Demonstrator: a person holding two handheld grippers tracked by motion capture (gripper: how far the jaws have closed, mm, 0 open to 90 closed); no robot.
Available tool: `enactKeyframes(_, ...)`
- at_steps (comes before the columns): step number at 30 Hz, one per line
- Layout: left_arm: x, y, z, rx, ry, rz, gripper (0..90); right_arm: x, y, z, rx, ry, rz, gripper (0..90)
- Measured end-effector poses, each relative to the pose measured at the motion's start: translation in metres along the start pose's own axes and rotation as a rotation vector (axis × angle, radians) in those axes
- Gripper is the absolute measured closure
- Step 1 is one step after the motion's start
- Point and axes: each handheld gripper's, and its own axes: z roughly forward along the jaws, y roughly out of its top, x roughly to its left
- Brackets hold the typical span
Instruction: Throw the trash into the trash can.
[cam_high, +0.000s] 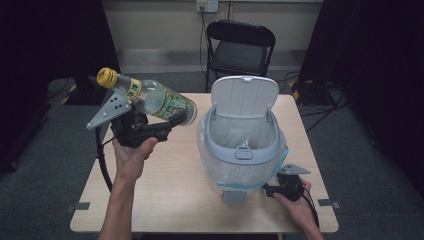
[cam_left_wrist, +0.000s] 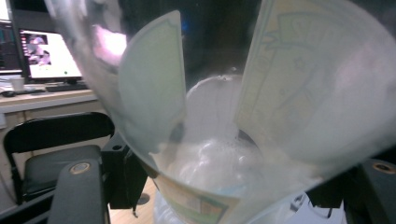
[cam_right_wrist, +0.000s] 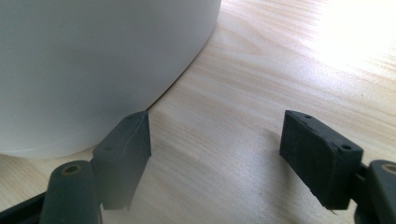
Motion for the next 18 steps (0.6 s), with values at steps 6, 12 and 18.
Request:
enactKeyframes(6,-0.006,0.007,0.015,-0.005,-0.043,0.005,28.3,0.0,0.0,0.0,0.0,0.0,0.0,23.6)
enactKeyframes(12,-0.012,0.008,0.038,0.026,-0.081,0.015,28.3,0.0,0.0,0.0,0.0,0.0,0.0,23.6)
enactKeyframes(18,-0.018,0.009,0.062,0.064,-0.111,0.013,28.3,0.0,0.0,0.0,0.0,0.0,0.0,23.6)
